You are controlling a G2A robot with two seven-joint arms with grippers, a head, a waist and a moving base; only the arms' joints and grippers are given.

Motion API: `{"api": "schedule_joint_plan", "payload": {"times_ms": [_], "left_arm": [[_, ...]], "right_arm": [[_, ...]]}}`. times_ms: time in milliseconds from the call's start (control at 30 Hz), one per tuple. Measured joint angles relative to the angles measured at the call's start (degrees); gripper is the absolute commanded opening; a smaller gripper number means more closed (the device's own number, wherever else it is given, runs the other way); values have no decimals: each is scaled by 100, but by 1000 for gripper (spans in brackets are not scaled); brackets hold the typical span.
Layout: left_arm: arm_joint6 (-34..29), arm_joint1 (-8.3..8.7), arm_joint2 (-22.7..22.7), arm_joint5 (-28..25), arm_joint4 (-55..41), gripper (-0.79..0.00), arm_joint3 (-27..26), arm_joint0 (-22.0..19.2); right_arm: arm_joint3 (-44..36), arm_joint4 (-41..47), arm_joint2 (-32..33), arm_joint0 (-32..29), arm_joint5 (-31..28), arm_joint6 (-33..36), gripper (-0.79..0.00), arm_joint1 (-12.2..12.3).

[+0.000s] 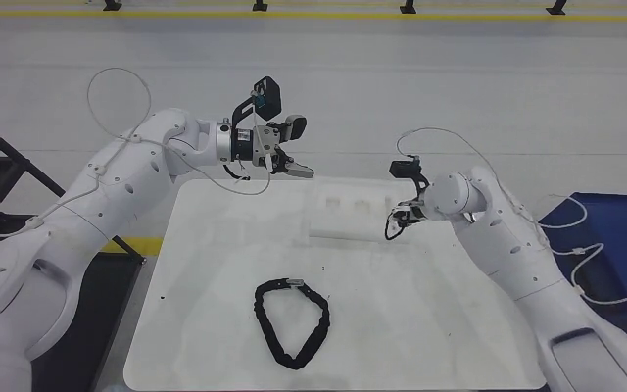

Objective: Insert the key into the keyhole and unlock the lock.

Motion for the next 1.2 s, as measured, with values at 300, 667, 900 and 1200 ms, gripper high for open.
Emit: {"api": "schedule_joint_plan", "payload": {"times_ms": [300, 667, 900, 1200], "left_arm": [[0, 0, 0, 0, 0, 0, 0, 0], [0, 0, 0, 0, 0, 0, 0, 0], [0, 0, 0, 0, 0, 0, 0, 0], [0, 0, 0, 0, 0, 0, 0, 0]], "right_arm": [[-1898, 938, 1664, -1350, -382, -202, -785, 440], [-2346, 2846, 2897, -2374, -1374, -657, -785, 584], [-2186, 3752, 3200, -2619, -1732, -853, -785, 601], [-2179, 3794, 3202, -2621, -1738, -853, -785, 600]]}}
